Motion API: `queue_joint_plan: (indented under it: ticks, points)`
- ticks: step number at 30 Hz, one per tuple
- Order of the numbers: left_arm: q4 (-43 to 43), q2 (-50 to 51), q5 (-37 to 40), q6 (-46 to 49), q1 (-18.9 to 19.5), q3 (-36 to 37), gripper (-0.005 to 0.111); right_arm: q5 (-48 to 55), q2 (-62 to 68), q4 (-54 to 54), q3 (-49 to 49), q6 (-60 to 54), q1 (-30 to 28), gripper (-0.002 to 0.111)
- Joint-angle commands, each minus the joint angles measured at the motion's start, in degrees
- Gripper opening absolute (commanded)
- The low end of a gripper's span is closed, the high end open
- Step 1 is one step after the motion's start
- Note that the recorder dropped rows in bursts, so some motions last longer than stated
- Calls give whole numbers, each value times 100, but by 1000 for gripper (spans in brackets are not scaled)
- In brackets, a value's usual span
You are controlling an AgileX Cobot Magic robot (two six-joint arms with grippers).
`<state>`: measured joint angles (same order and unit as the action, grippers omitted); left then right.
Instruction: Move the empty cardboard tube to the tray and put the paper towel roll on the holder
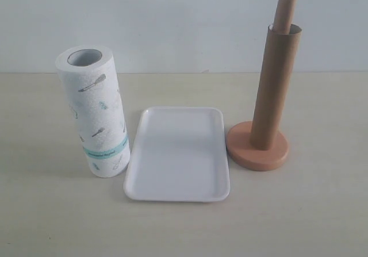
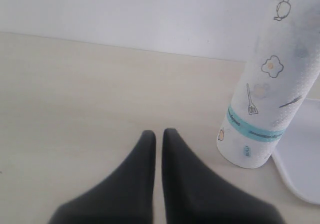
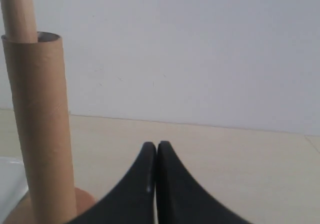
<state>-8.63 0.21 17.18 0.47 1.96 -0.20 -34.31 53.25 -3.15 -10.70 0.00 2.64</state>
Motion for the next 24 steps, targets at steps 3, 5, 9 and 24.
queue_joint_plan:
  ticks: [3,5,9,24]
  points:
    - [-35,-21,-31,1,14,20,5,131,8,-45,-38,740,-33,0]
    - [-35,-21,-31,1,14,20,5,248,8,-88,-38,761,-33,0]
    - [-35,-21,-31,1,14,20,5,190,8,-888,-38,1137,-33,0]
    - [-35,-21,-31,1,14,20,5,-1129,1721,-2980,-545,2407,-11,55]
